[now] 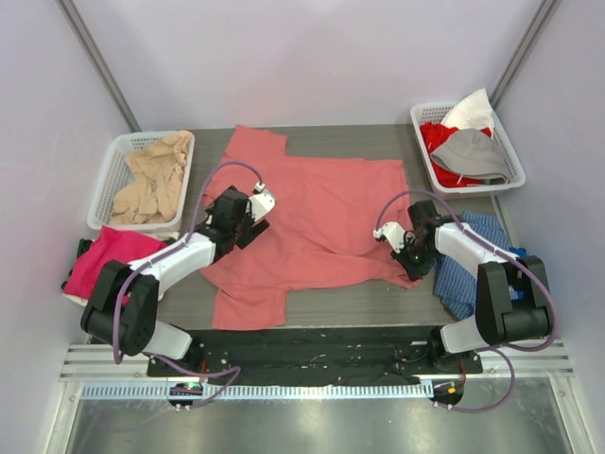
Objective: Fold and stack the t-shirts
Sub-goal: Flatten the tshirt out, then fold the tshirt
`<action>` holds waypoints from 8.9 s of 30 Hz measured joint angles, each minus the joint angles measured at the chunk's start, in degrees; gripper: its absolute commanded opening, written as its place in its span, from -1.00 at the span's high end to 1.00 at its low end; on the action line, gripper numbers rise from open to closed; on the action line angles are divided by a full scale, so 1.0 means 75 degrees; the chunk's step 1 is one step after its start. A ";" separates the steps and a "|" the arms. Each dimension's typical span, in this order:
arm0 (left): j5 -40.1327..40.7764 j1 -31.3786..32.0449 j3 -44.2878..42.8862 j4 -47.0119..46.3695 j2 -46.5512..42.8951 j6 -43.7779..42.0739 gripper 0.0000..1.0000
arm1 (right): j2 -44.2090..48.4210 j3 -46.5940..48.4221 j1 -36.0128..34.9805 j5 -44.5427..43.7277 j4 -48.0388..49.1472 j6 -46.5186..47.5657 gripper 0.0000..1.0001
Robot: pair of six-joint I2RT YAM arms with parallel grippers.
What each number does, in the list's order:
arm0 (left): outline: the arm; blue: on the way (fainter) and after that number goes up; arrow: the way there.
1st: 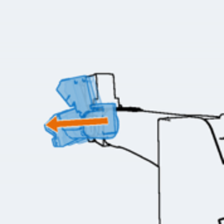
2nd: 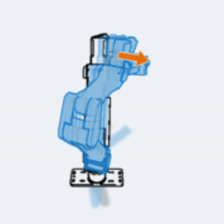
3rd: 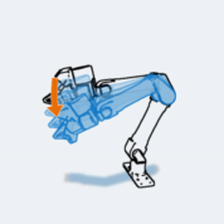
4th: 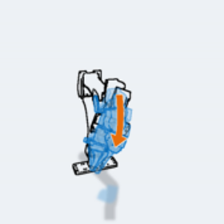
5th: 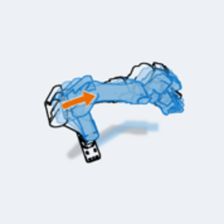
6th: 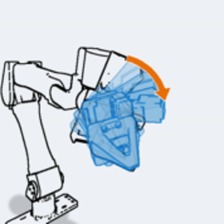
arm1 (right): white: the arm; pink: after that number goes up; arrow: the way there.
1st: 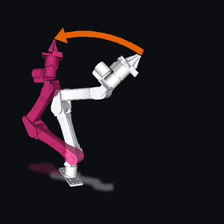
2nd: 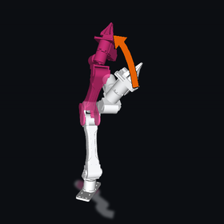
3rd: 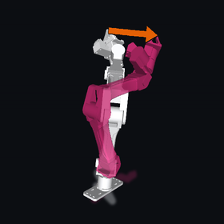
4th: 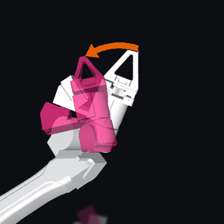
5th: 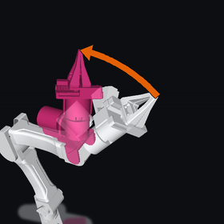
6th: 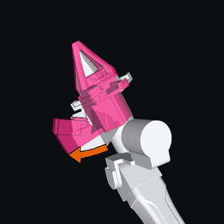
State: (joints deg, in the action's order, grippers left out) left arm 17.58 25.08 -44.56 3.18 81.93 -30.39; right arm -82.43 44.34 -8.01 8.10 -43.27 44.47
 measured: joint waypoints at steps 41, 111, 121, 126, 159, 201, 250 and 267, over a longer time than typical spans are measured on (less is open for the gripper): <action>-0.2206 0.0105 -0.1912 0.2946 -0.1341 -0.0050 -0.99 | 0.2454 0.1125 -0.0087 0.1448 -0.3509 0.0210 0.98; -0.3354 0.4998 0.0554 0.3643 -0.0207 0.0670 0.42 | 0.0714 0.1008 -0.0221 0.0434 -0.1830 -0.0629 0.98; -0.3293 0.4980 0.0498 0.3716 -0.0245 0.0624 0.93 | 0.0746 0.0956 -0.0221 0.0385 -0.1801 -0.0621 0.98; -0.3022 0.4951 0.0501 0.3818 -0.0548 0.0641 0.83 | 0.0758 0.0941 -0.0233 0.0356 -0.1813 -0.0577 0.98; -0.2180 0.4940 0.0720 0.4307 -0.1734 0.0367 -0.07 | 0.0991 0.0901 -0.0283 0.0076 -0.2008 -0.0513 0.98; -0.2707 0.5642 0.0854 0.4814 -0.2028 0.0627 -0.09 | 0.0705 0.0886 -0.0286 0.0041 -0.1880 -0.0516 0.98; -0.0647 0.4345 0.0434 0.3719 -0.2801 -0.0396 1.00 | 0.1279 0.1871 -0.0283 0.0128 -0.2468 -0.0510 0.98; -0.1102 0.1478 -0.0851 0.3497 -0.1282 -0.2212 1.00 | -0.1157 0.3818 -0.0286 -0.0189 -0.2148 -0.0291 0.98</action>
State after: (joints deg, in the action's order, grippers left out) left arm 9.32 36.16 -50.94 29.41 72.31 -46.98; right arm -91.11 72.97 -10.15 6.68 -59.37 42.28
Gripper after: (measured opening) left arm 0.025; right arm 0.033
